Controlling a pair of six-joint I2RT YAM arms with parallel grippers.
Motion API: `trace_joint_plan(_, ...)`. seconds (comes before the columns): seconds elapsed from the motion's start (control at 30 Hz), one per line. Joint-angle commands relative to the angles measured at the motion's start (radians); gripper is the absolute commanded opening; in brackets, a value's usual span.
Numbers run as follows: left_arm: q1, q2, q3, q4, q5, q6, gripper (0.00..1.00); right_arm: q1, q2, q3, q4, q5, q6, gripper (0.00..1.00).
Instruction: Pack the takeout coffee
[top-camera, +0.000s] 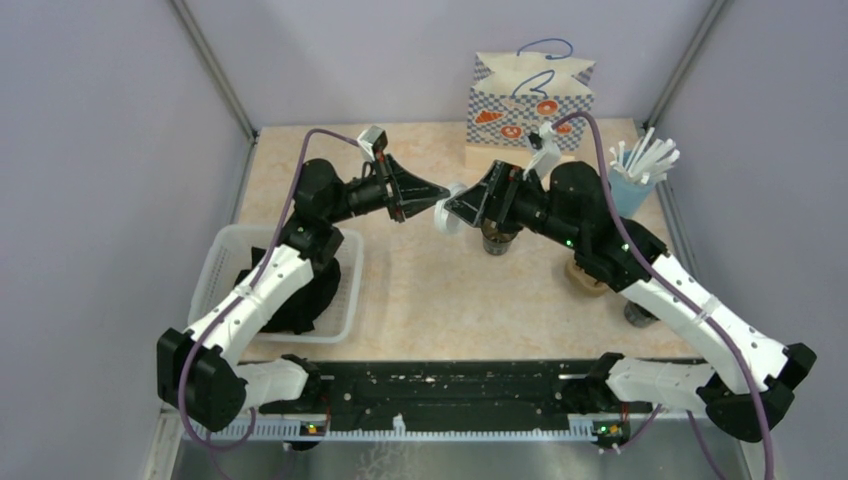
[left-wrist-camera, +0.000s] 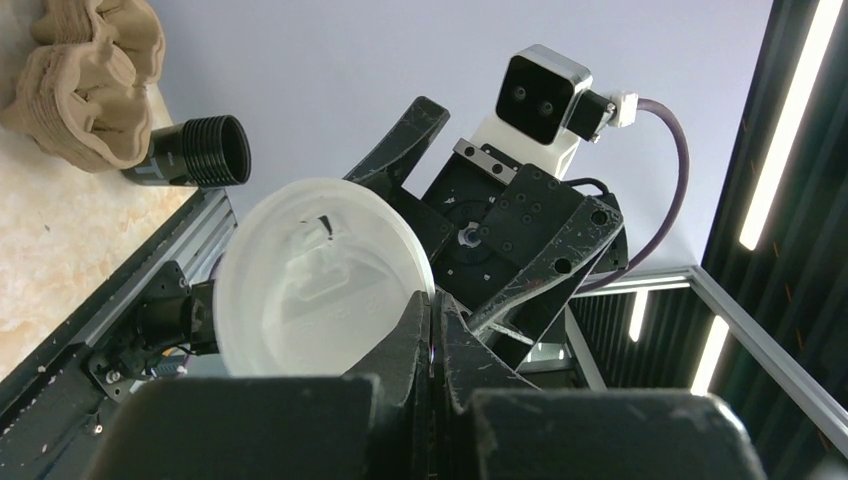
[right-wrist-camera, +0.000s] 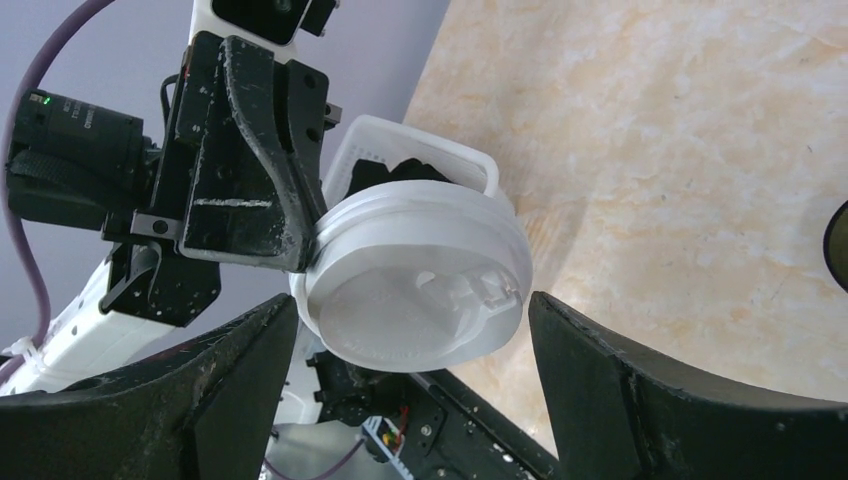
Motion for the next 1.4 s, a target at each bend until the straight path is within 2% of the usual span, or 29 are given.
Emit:
trace_joint_plan(0.0,0.004,-0.026,-0.006,0.053,0.013,-0.030,0.00,0.009,-0.045,-0.013,0.008,0.041,0.005,0.85)
trace_joint_plan(0.53,0.009,-0.011,-0.013,0.084,0.026,-0.049,0.00,0.012,0.013,-0.011,0.056,-0.019,0.010,0.85)
trace_joint_plan(0.67,0.014,-0.008,-0.013,0.091,0.031,-0.057,0.00,0.016,0.015,-0.003,0.044,0.002,0.005,0.80)
trace_joint_plan(0.93,0.021,0.001,-0.012,0.101,0.048,-0.065,0.00,0.018,0.034,0.007,0.051,-0.003,0.001,0.80)
trace_joint_plan(1.03,0.025,0.003,-0.012,0.104,0.055,-0.066,0.00,0.017,0.037,0.010,0.054,0.006,0.006,0.74)
trace_joint_plan(1.13,0.032,0.005,-0.013,0.097,0.062,-0.057,0.07,0.018,0.036,0.010,0.052,0.016,0.009,0.73)
trace_joint_plan(1.2,0.037,0.003,-0.014,0.080,0.066,-0.043,0.16,0.018,0.033,0.008,0.041,0.029,0.011,0.73)
trace_joint_plan(1.33,0.066,-0.017,-0.028,0.017,0.069,0.010,0.54,0.017,0.020,-0.007,0.023,0.041,0.023,0.73)
trace_joint_plan(1.37,0.085,-0.024,-0.023,-0.033,0.074,0.047,0.60,0.016,0.018,-0.004,0.005,0.063,0.023,0.73)
